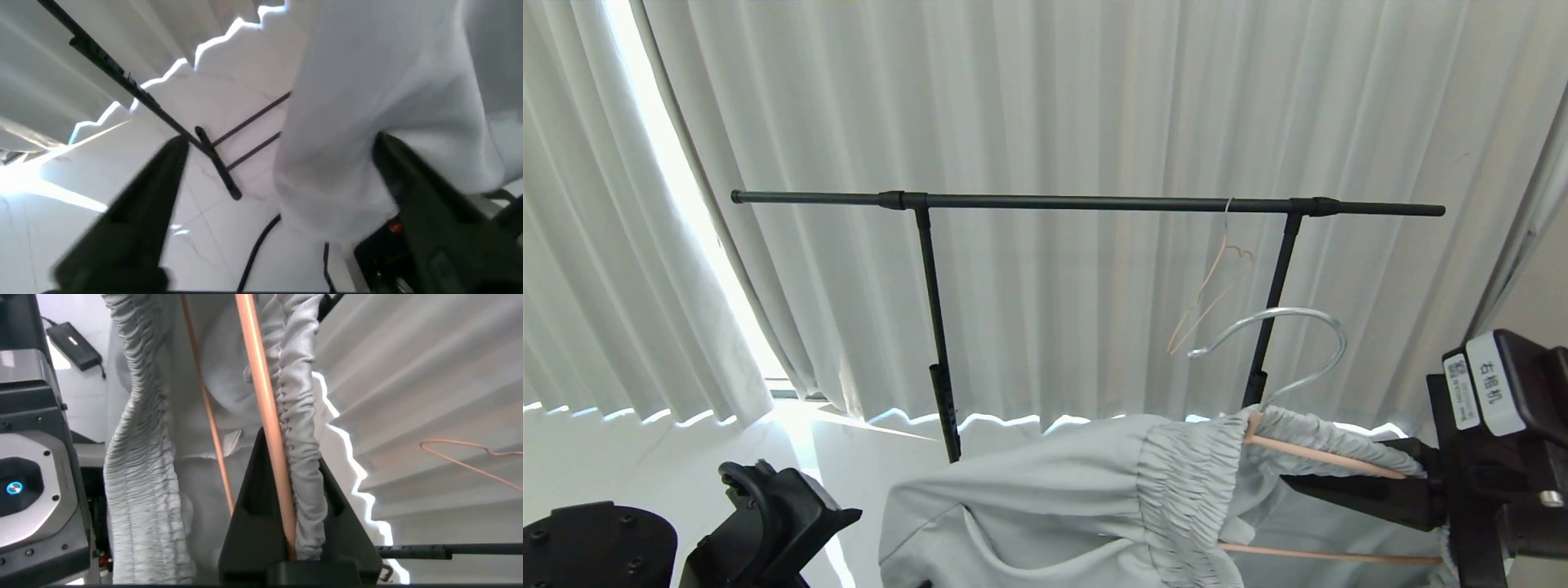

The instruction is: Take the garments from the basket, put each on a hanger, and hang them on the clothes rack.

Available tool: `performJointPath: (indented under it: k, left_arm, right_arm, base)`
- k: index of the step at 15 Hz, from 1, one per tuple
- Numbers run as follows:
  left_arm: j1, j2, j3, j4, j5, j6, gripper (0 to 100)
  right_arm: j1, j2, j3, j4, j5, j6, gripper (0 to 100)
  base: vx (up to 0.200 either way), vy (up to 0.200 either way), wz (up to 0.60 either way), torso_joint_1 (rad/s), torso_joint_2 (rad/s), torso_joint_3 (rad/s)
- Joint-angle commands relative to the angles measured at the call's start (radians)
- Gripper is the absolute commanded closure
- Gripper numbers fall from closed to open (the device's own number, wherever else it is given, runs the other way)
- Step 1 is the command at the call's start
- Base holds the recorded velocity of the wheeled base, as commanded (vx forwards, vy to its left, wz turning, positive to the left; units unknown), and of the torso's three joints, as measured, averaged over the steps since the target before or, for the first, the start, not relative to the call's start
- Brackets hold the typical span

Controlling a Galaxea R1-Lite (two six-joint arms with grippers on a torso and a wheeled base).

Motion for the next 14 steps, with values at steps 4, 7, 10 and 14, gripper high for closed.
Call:
performJointPath:
  k: [4,7,10,14]
  left_arm:
    - [0.045,0.035,0.004,-0.019,0.002,0.001,100]
    - [0.128,0.006,0.002,-0.020,0.002,0.001,100]
    - [0.189,-0.034,-0.001,-0.020,0.002,-0.001,100]
    - [0.260,-0.043,0.005,-0.020,0.002,-0.048,100]
  right_arm:
    - [-0.009,-0.005,0.004,0.019,-0.006,0.001,100]
    - [-0.057,-0.012,0.001,0.082,-0.017,0.000,100]
    - [-0.089,-0.029,0.003,0.133,-0.029,-0.002,100]
    - [-0.100,-0.043,0.003,0.159,-0.029,0.000,100]
  base:
    - [0.000,0.000,0.00,0.000,0.00,0.000]
    - [0.000,0.000,0.00,0.000,0.00,0.000]
    - [0.000,0.000,0.00,0.000,0.00,0.000]
    - [0.000,0.000,0.00,0.000,0.00,0.000]
